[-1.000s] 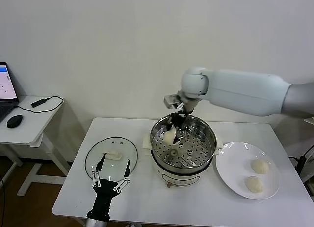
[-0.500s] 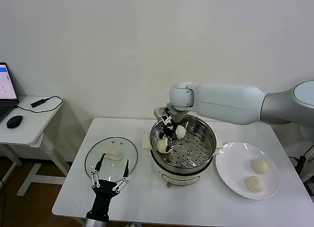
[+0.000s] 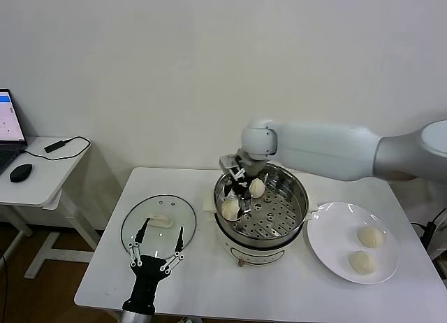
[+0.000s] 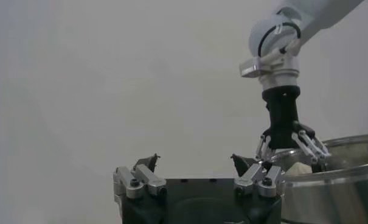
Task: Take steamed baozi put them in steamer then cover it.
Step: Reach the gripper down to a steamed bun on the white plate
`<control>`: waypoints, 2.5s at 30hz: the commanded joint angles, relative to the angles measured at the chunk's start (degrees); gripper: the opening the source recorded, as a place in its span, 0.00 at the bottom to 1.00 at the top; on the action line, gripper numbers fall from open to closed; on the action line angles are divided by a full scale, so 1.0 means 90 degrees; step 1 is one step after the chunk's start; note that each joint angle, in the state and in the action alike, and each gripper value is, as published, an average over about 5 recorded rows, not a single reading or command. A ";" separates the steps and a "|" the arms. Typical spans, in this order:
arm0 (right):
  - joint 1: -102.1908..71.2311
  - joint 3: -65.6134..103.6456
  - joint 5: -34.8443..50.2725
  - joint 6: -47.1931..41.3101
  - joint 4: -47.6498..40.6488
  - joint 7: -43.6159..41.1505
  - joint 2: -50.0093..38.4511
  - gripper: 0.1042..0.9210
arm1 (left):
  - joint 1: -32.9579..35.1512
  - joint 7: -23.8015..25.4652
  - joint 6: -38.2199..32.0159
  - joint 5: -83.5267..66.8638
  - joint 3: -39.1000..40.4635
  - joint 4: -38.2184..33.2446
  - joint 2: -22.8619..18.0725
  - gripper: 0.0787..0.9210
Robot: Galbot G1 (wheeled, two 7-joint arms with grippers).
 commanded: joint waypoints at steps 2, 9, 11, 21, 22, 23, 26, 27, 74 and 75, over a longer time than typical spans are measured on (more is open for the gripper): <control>0.1422 -0.0089 -0.0657 0.0661 0.0606 -0.1257 -0.1927 0.88 | -0.0074 0.0008 0.0008 0.0005 0.0105 0.0033 0.0035 0.88; 0.1224 -0.0274 -0.1575 0.1176 0.0491 -0.1839 -0.3255 0.88 | -0.0074 0.0007 -0.0010 0.0014 0.0165 0.0030 0.0052 0.88; 0.0873 -0.0177 -0.1873 0.1268 0.0391 -0.1820 -0.3555 0.88 | -0.0067 0.0008 -0.0007 0.0017 0.0163 0.0014 0.0055 0.88; -0.0832 0.0268 -0.2334 0.1361 0.0117 -0.1339 -0.4285 0.88 | 0.0010 0.0004 -0.0026 0.0028 0.0084 -0.0018 0.0046 0.88; -0.1001 0.0340 -0.2343 0.1364 0.0089 -0.1275 -0.4295 0.88 | 0.0017 0.0004 -0.0028 0.0031 0.0083 -0.0018 0.0041 0.88; -0.1176 0.0416 -0.2353 0.1366 0.0061 -0.1220 -0.4303 0.88 | 0.0026 0.0003 -0.0030 0.0034 0.0081 -0.0020 0.0035 0.88; -0.1649 0.0654 -0.2394 0.1371 0.0012 -0.1051 -0.4315 0.88 | 0.0053 0.0002 -0.0035 0.0040 0.0075 -0.0033 0.0023 0.88; -0.1792 0.0750 -0.2409 0.1371 0.0008 -0.1003 -0.4320 0.88 | 0.0061 0.0002 -0.0036 0.0042 0.0071 -0.0036 0.0020 0.88; -0.3049 0.2755 -0.3171 0.1541 0.0051 -0.0790 -0.4342 0.68 | 0.0093 -0.0027 -0.0047 0.0095 0.0011 -0.0016 -0.0047 0.88; -0.2707 0.2626 -0.3199 0.1642 0.0112 -0.0878 -0.4331 0.68 | 0.0087 -0.0026 -0.0044 0.0095 0.0018 -0.0016 -0.0041 0.88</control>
